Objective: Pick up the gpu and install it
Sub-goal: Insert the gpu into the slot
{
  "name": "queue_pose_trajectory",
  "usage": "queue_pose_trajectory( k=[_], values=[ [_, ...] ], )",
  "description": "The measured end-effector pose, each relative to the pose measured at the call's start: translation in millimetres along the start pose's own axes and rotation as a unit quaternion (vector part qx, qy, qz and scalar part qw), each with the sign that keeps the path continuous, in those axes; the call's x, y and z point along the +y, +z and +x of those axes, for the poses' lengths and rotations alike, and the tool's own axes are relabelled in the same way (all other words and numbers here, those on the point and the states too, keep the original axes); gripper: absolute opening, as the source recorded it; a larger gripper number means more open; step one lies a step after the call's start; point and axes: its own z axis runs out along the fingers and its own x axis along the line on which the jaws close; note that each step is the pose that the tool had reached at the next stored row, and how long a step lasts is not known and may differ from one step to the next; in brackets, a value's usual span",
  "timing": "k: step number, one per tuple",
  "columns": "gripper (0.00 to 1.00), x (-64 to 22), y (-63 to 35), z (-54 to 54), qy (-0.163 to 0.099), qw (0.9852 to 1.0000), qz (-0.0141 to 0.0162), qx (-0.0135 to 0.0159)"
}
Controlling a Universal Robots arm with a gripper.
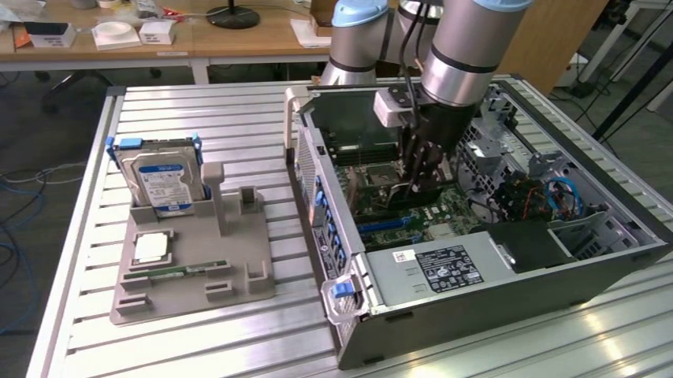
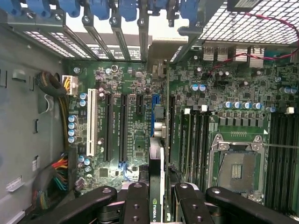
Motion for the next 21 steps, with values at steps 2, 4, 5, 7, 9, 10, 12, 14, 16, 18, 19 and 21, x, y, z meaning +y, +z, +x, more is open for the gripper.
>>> queue_pose_trajectory(
  k=[2, 4, 5, 7, 9, 10, 12, 14, 16, 18, 19, 21],
  values=[
    [0.26, 0.1, 0.9, 0.0, 0.000, 1.0000, 0.0000, 0.0000],
    [0.26, 0.7, 1.5, 0.0, 0.000, 1.0000, 0.0000, 0.0000],
    [0.26, 1.2, 2.0, 0.0, 0.000, 1.0000, 0.0000, -0.0001],
    [0.26, 3.3, 3.2, 0.0, 0.000, 1.0000, 0.0001, 0.0000],
    [0.26, 5.2, 4.9, 0.0, 0.000, 1.0000, 0.0000, 0.0000],
    [0.26, 5.9, 5.8, 0.0, 0.000, 1.0000, 0.0000, 0.0000],
    [0.26, 6.6, 7.2, 0.0, 0.000, 1.0000, 0.0000, 0.0001],
    [0.26, 7.7, 8.6, 0.1, 0.000, 1.0000, 0.0000, 0.0002],
    [0.26, 9.1, 9.6, 0.1, 0.000, 1.0000, 0.0000, 0.0003],
    [0.26, 10.6, 10.2, 0.1, 0.000, 1.0000, 0.0000, 0.0004],
    [0.26, 11.6, 10.7, 0.1, 0.000, 1.0000, 0.0000, 0.0004],
    [0.26, 13.9, 11.5, 0.1, 0.000, 1.0000, 0.0000, 0.0005]
  ],
)
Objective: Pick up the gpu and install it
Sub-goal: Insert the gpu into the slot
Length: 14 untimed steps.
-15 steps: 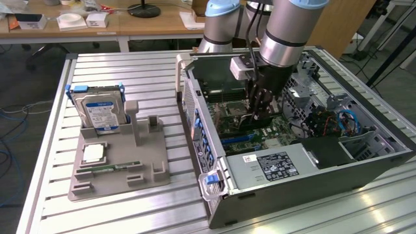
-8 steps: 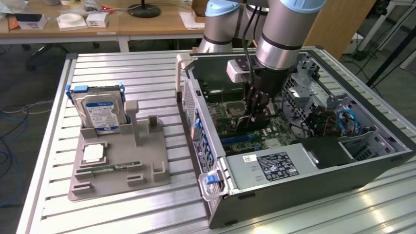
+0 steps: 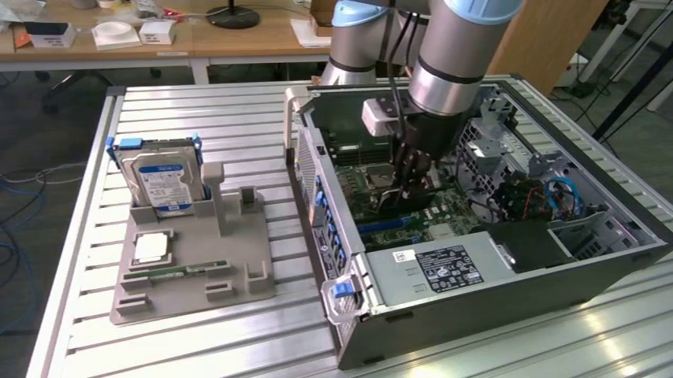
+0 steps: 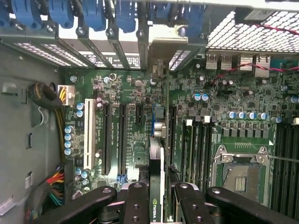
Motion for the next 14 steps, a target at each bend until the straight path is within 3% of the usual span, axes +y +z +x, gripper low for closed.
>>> queue_pose_trajectory(
  k=[14],
  values=[
    [0.26, 3.8, 8.3, 0.1, 0.000, 1.0000, 0.0000, 0.0006]
  ],
)
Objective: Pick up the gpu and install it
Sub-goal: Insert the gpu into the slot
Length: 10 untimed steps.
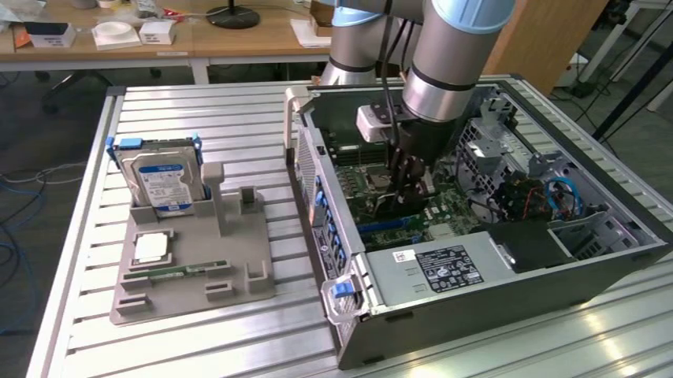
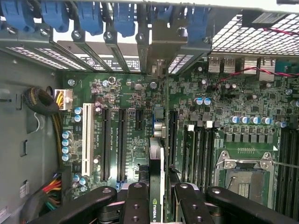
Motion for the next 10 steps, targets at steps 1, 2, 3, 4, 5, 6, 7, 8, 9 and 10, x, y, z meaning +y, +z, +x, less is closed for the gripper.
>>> queue_pose_trajectory(
  k=[1, 2, 3, 4, 5, 6, 7, 8, 9, 10],
  values=[
    [0.26, 0.0, 0.8, 0.0, 0.000, 1.0000, 0.0000, 0.0000],
    [0.26, 0.2, 1.7, 0.0, 0.000, 1.0000, 0.0000, 0.0000],
    [0.26, 0.6, 2.3, 0.0, 0.000, 1.0000, 0.0000, 0.0000],
    [0.26, 0.9, 2.6, 0.1, 0.000, 1.0000, 0.0000, 0.0001],
    [0.26, 1.0, 2.7, 0.1, 0.000, 1.0000, -0.0001, 0.0001],
    [0.26, 1.0, 3.0, 0.0, 0.000, 1.0000, -0.0001, 0.0001],
    [0.26, 1.0, 3.3, 0.0, 0.000, 1.0000, 0.0000, 0.0000],
    [0.26, 1.1, 3.6, 0.0, 0.001, 1.0000, 0.0000, 0.0000],
    [0.26, 1.1, 3.9, 0.0, 0.003, 1.0000, 0.0000, 0.0000],
    [0.26, 1.1, 4.0, 0.1, 0.005, 1.0000, 0.0000, 0.0000]
  ],
)
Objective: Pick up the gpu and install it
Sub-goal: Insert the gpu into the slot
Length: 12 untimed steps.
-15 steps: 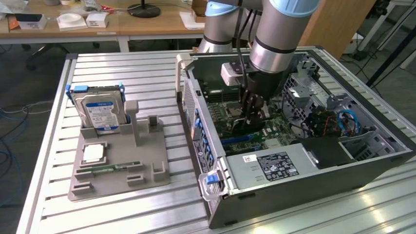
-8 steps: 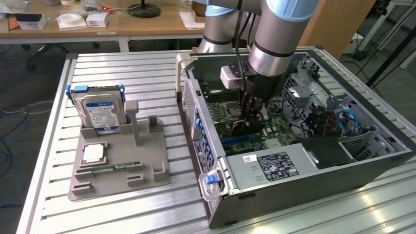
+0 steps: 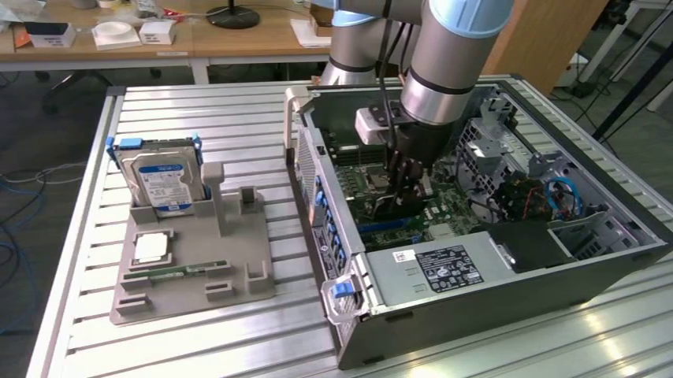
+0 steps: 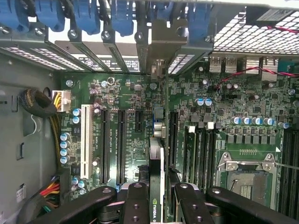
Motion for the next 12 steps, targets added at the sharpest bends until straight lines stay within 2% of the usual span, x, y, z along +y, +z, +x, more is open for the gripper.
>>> queue_pose_trajectory(
  k=[12],
  values=[
    [0.26, 0.0, 0.3, 1.3, 0.005, 1.0000, 0.0001, -0.0002]
  ],
)
